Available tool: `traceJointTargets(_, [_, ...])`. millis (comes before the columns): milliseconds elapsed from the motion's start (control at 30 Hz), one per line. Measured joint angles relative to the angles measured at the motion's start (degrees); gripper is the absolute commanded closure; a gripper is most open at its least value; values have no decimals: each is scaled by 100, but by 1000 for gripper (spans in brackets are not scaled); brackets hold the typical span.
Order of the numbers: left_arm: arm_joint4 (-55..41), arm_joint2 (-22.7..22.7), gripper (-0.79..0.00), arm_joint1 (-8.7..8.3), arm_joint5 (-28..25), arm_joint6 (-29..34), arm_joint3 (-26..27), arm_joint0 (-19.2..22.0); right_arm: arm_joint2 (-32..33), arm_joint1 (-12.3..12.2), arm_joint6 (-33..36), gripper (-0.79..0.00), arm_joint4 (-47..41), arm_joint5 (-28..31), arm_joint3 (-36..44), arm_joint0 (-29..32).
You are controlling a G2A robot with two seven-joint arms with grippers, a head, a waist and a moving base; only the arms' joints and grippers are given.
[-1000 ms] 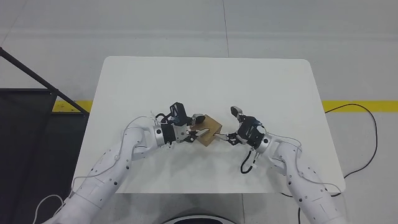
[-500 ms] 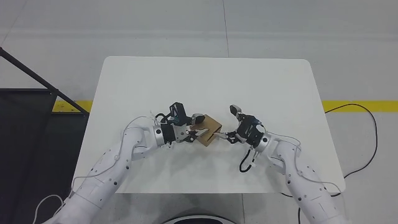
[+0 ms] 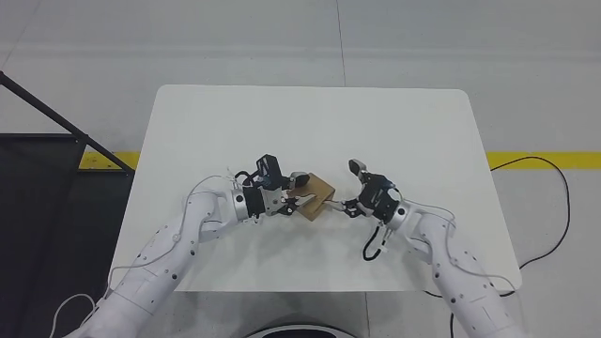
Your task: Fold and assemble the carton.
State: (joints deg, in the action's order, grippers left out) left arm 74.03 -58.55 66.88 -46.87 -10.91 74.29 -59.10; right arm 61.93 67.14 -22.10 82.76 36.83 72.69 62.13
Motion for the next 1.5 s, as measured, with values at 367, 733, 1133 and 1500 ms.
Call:
traceJointTargets(367, [0,6,-363,2,-5,3,-3,2,172,-55,30,-785,28,-5,210,164])
traceJointTargets(733, [-16,-83,-363,-15,20,-75,73,-20,189,-74,47,-785,103,-2,325,241])
traceJointTargets(1133, [309,-381,-385,-120,-48,-231,467,-160,88,-45,14,-785,108,-16,275,133])
traceJointTargets(1500, [1648,-815,-428,-349,3,-607,1388,-664,262,-97,-88,-785,146,-79,394,312])
